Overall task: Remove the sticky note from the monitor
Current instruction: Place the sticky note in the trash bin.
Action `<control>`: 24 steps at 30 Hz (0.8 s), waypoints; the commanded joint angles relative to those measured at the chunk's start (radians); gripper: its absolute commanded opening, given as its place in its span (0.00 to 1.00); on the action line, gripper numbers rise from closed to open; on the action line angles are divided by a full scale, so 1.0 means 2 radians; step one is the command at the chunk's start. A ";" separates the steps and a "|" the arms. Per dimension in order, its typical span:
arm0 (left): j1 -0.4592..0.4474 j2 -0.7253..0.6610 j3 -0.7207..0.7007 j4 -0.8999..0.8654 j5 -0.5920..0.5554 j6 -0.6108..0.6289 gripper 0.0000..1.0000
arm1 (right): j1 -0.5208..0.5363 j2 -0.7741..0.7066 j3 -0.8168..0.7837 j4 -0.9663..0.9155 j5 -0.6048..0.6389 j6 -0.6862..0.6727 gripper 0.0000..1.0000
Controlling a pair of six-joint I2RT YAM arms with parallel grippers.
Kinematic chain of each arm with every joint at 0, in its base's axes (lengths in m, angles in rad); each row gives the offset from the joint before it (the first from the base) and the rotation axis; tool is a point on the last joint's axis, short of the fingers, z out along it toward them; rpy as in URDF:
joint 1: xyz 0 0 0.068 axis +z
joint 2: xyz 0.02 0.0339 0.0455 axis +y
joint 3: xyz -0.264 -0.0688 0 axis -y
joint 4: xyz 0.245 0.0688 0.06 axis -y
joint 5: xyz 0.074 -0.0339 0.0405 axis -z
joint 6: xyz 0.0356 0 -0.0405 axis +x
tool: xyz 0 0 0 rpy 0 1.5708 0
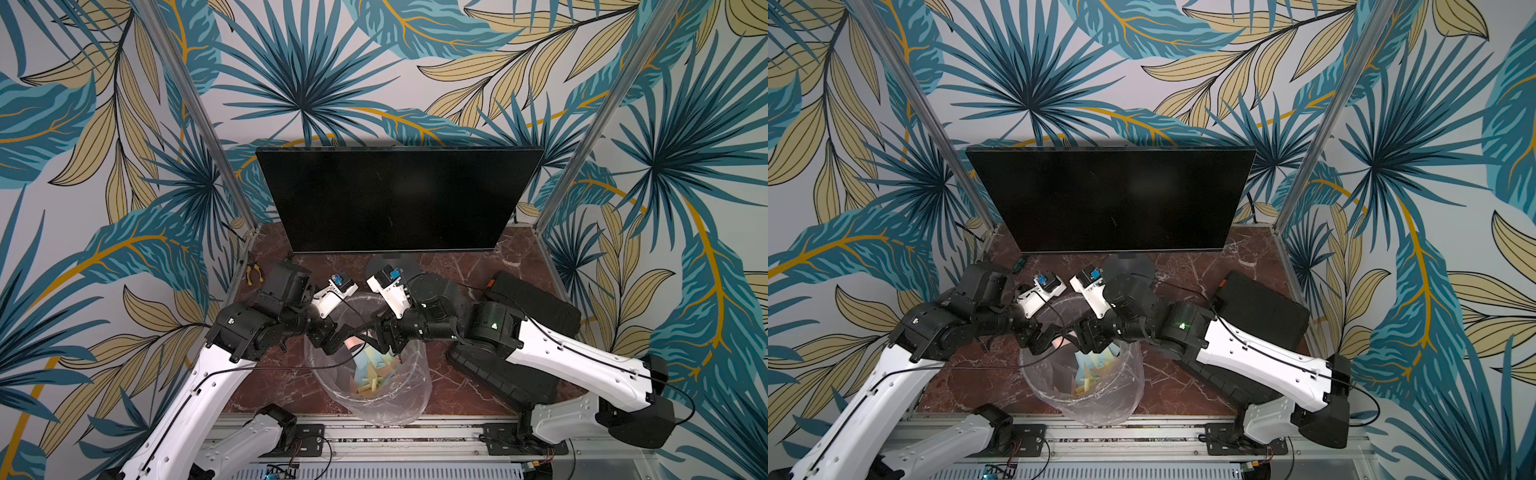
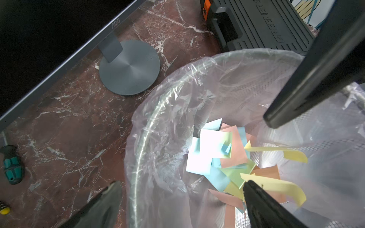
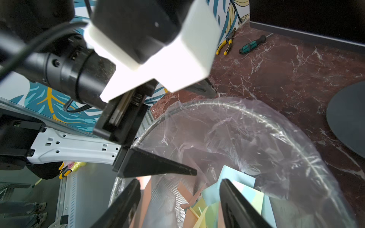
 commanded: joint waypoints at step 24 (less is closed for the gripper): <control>-0.001 -0.025 0.030 -0.054 0.012 0.024 1.00 | -0.012 0.018 0.004 0.002 -0.004 0.042 0.82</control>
